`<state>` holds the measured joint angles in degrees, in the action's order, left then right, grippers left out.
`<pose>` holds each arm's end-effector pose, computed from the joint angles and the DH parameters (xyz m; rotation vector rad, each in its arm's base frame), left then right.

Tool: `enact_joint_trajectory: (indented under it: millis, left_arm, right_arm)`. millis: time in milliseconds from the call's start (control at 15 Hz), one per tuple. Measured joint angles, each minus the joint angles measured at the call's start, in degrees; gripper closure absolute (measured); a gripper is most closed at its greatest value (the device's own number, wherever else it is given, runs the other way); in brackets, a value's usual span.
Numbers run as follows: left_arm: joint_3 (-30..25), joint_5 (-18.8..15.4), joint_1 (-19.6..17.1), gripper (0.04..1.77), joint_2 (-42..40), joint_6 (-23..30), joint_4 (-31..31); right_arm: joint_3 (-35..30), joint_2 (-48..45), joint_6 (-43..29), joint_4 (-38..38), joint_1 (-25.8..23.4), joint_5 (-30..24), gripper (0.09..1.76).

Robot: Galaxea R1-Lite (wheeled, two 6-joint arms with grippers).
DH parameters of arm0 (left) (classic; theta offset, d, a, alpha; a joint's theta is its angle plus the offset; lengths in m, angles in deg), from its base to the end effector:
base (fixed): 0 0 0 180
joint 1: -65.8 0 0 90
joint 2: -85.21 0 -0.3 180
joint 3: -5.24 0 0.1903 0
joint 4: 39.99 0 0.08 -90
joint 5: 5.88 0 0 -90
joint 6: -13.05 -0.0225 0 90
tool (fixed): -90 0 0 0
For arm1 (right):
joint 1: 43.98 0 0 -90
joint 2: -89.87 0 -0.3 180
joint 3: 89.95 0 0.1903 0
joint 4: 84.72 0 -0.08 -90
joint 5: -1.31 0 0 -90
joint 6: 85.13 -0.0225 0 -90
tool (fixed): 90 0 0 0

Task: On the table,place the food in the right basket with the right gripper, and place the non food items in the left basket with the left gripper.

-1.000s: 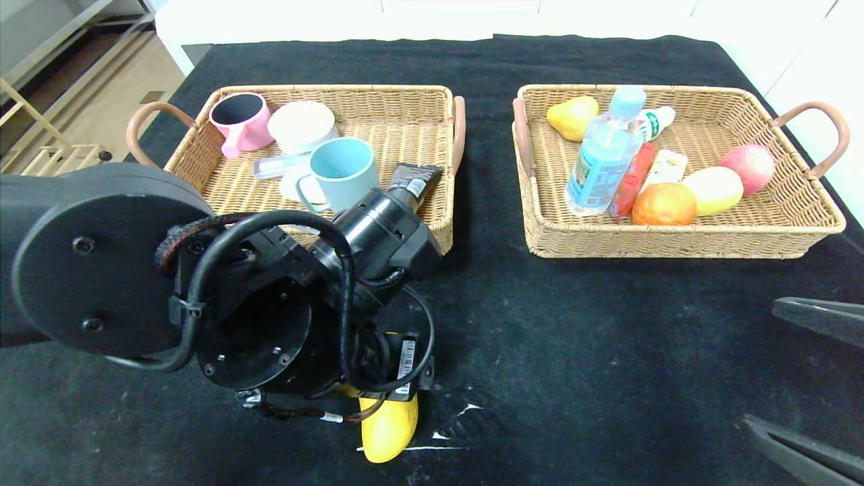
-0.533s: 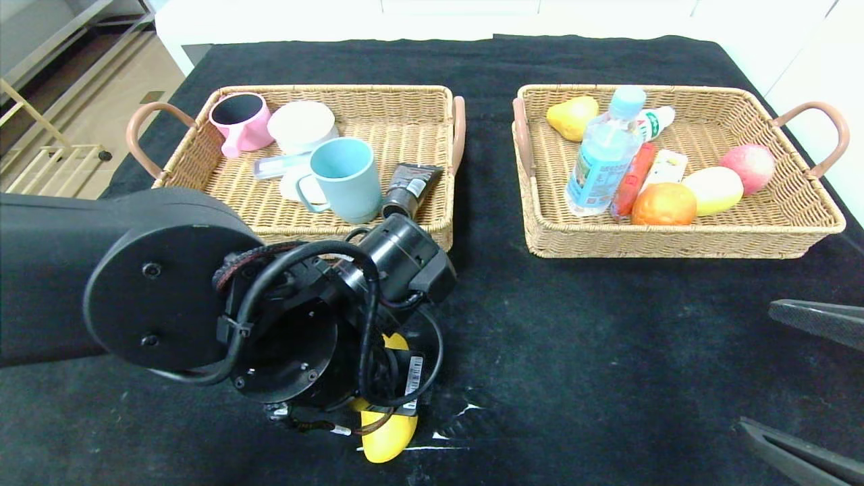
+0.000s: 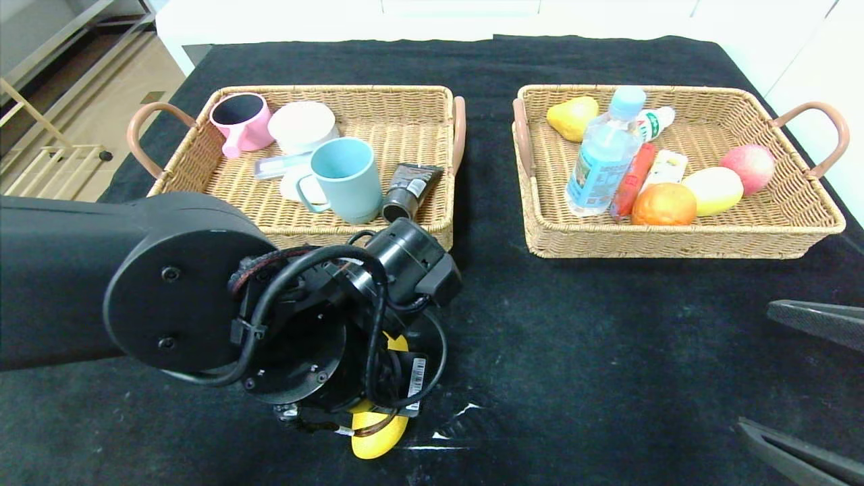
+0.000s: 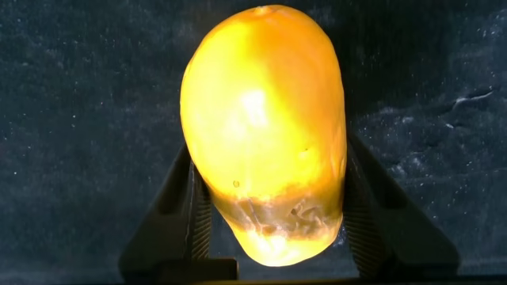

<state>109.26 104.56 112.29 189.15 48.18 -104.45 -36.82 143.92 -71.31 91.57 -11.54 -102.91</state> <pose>0.2166 -0.2167 0.2003 0.0652 1.0048 -0.0996 0.0946 0.0667 0.2316 -0.2407 -0.0165 0.8200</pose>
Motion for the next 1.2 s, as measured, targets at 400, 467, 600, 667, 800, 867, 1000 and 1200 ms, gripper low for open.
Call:
enact_joint_trajectory:
  millis: [400, 467, 600, 667, 800, 867, 1000, 1200]
  left_arm:
    - [-0.5, 0.1, 0.0, 0.85, 0.0, 0.1, 0.1]
    - [-0.5, 0.2, 0.0, 0.85, -0.2, 0.1, 0.0]
    - [-0.7, 0.1, 0.1, 0.85, -1.0, -0.5, -0.3]
    - [-0.7, -0.2, 0.4, 0.85, -1.6, -0.5, -0.2]
    - [-0.6, -2.2, 0.9, 0.86, -3.5, -0.8, 0.3]
    - [-0.4, -4.2, 1.1, 0.86, -4.6, -1.2, 1.0]
    - [-0.3, -7.5, 2.1, 0.86, -6.9, -2.4, 4.6]
    - [-0.1, -9.8, 3.3, 0.86, -7.9, -4.1, 11.4]
  right_arm:
    - [0.0, 0.0, 0.0, 0.0, 0.0, 0.0, 0.14]
    - [0.0, 0.0, 0.0, 0.0, 0.0, 0.0, 0.14]
    - [0.0, 0.0, 0.1, 0.0, 0.0, 0.2, 0.14]
    - [-0.2, 0.0, 0.7, 0.0, 0.0, 0.2, 0.14]
    - [-0.3, 0.0, 1.0, 0.0, 0.0, 0.2, 0.14]
    - [-0.3, 0.0, 1.0, 0.0, 0.0, 0.2, 0.14]
    - [-0.3, 0.0, 1.0, 0.0, 0.0, 0.2, 0.14]
    - [0.1, 0.4, 0.9, 0.2, -0.3, 0.6, 0.14]
